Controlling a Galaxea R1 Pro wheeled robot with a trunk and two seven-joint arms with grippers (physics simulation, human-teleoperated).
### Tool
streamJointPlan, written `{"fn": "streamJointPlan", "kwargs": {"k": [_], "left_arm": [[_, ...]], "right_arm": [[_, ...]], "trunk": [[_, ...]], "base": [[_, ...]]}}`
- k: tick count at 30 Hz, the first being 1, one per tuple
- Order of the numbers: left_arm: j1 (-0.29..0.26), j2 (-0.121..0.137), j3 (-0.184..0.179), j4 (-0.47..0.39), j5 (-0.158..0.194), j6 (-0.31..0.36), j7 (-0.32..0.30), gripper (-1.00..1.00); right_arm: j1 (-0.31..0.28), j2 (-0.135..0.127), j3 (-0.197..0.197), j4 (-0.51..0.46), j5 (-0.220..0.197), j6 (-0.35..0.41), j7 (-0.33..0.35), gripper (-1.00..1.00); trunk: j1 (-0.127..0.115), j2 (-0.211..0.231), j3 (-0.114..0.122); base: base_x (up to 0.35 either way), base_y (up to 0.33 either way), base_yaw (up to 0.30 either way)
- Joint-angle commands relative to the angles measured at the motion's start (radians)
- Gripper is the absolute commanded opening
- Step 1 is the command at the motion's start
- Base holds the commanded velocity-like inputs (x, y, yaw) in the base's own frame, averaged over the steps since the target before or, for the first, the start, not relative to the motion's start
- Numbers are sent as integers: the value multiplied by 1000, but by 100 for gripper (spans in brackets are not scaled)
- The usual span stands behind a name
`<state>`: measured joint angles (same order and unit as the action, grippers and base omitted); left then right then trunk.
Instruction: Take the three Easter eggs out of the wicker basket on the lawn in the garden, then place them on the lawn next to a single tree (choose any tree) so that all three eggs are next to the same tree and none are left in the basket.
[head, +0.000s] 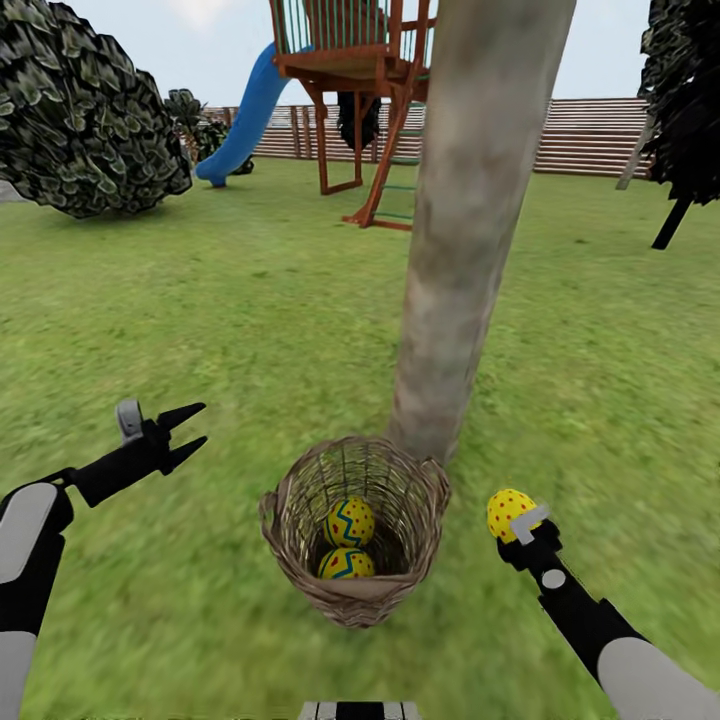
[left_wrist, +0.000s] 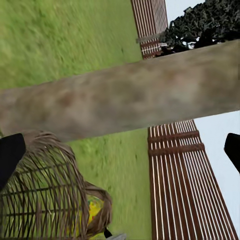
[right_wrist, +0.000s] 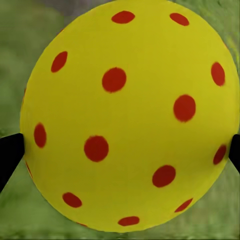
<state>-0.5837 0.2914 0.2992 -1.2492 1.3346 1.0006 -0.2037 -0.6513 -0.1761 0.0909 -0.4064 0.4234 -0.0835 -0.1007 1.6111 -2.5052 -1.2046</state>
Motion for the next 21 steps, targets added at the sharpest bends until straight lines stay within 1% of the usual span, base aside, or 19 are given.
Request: {"fn": "streamJointPlan", "kwargs": {"k": [1,3,5,8,11,15,21], "left_arm": [[-1,1,1,1,-8,4,-9,100],[-1,1,1,1,-8,4,-9,100],[-1,1,1,1,-8,4,-10,100],[-1,0,1,1,-8,4,-10,100],[-1,0,1,2,-8,4,-10,100],[-1,0,1,3,-8,4,-10,100],[-1,0,1,3,-8,4,-10,100]], "right_arm": [[-10,1,7,48,5,0,-8,-100],[-51,9,6,125,-1,-1,-8,-100],[-75,13,5,155,-4,0,-11,-100],[-88,16,3,181,-5,-1,-12,-100],[-90,20,-1,178,-3,-5,-13,-100],[-90,20,-5,173,-4,-32,-13,-100],[-90,20,-6,165,-6,-35,-13,-100]], "trunk": [[0,-1,-5],[1,-1,-12],[2,-2,-20],[3,-2,-32],[5,-3,-43],[6,-4,-59],[9,-5,-82]], "base": [[0,0,0],[0,0,0],[0,0,0],[0,0,0],[0,0,0],[0,0,0],[0,0,0]]}}
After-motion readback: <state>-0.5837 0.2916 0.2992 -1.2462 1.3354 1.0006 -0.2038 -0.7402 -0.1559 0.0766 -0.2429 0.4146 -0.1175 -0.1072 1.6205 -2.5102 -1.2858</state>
